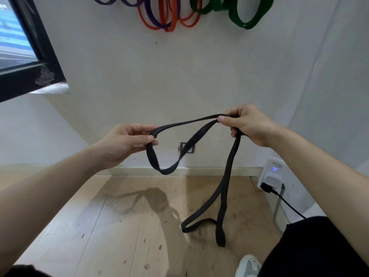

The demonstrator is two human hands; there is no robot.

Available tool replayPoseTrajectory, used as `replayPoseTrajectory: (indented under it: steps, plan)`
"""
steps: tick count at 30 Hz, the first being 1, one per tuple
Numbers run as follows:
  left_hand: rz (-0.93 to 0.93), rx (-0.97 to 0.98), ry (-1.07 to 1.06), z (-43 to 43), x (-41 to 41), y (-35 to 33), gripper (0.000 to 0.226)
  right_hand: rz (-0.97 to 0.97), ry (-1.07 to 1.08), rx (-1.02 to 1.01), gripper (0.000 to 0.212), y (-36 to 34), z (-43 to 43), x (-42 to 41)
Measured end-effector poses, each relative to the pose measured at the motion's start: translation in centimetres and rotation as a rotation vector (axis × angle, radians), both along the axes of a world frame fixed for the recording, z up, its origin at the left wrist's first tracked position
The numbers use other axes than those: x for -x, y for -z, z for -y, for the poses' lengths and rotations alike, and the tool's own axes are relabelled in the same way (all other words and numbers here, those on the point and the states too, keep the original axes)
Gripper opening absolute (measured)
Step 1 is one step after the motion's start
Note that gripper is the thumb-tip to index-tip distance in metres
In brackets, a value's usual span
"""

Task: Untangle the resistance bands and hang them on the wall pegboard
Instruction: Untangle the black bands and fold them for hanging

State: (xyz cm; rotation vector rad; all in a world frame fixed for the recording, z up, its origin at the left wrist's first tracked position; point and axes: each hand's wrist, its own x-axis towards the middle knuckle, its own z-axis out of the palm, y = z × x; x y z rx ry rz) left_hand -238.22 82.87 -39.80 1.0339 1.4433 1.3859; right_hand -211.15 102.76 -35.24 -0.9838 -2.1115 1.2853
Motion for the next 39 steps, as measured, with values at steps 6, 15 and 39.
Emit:
replayPoseTrajectory:
  steps: [6, 15, 39]
  plan:
    - [-0.235, 0.010, -0.120, -0.1, -0.1, 0.0, 0.027, 0.016, -0.004, -0.030, 0.028, 0.1, 0.2, 0.1]
    - [-0.318, 0.088, -0.227, 0.1, 0.4, 0.4, 0.020, 0.023, -0.079, -0.020, 0.026, 0.0, 1.2, 0.5]
    - [-0.481, -0.154, 0.062, -0.7, -6.3, -2.4, 0.011, 0.066, -0.433, 0.000, 0.027, 1.2, 4.5, 3.3]
